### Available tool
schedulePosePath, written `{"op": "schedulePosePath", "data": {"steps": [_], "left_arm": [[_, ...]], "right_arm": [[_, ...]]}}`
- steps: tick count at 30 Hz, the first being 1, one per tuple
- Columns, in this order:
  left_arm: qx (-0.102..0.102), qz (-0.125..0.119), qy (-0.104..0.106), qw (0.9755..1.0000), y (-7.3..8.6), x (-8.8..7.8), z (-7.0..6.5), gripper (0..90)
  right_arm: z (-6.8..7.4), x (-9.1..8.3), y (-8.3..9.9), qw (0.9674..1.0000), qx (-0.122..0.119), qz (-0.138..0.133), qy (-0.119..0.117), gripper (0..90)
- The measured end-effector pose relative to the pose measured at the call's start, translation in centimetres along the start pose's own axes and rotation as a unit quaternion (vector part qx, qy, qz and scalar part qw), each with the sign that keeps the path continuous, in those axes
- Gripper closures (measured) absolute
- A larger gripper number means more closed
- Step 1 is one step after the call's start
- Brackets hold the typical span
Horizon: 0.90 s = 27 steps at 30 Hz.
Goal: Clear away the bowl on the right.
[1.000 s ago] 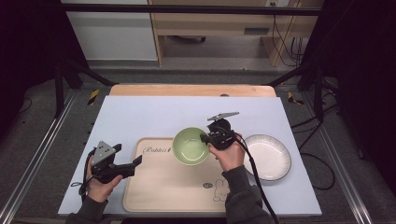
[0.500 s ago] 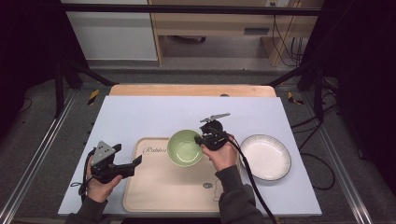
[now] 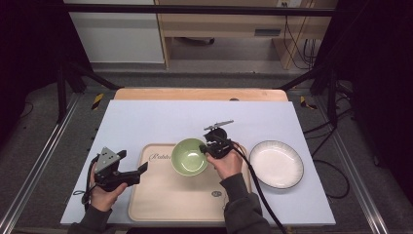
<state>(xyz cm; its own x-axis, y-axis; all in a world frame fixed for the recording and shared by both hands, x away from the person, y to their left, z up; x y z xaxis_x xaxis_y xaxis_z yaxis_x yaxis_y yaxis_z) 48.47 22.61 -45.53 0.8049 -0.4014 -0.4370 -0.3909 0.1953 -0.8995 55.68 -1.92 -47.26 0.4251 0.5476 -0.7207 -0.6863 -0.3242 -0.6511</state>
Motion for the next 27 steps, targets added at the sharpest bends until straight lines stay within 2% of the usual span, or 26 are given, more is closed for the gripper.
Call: {"op": "schedulePosePath", "data": {"steps": [14,27], "left_arm": [[0.0,-0.001,-0.001,1.0,0.0,0.0,0.0,10.0],[0.001,0.0,0.0,1.0,0.0,0.0,0.0,10.0]], "right_arm": [[0.1,1.8,0.5,0.9998,0.009,0.014,-0.006,83.1],[0.1,2.6,0.7,0.9997,0.011,0.017,-0.011,83.0]]}}
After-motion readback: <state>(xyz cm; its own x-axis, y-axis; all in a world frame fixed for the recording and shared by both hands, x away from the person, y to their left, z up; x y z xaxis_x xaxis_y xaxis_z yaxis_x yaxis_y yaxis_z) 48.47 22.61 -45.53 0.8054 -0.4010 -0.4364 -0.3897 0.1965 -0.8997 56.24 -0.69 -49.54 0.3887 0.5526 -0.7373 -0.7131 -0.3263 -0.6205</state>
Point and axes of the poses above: each handheld gripper's, and its own axes: x roughly forward along the jaws, y roughly out of its underside, z roughly to its left, the point moved 8 cm from there along x, roughly forward along the jaws, and after that the axes turned 4 degrees about -y, right-handed, at the moved point
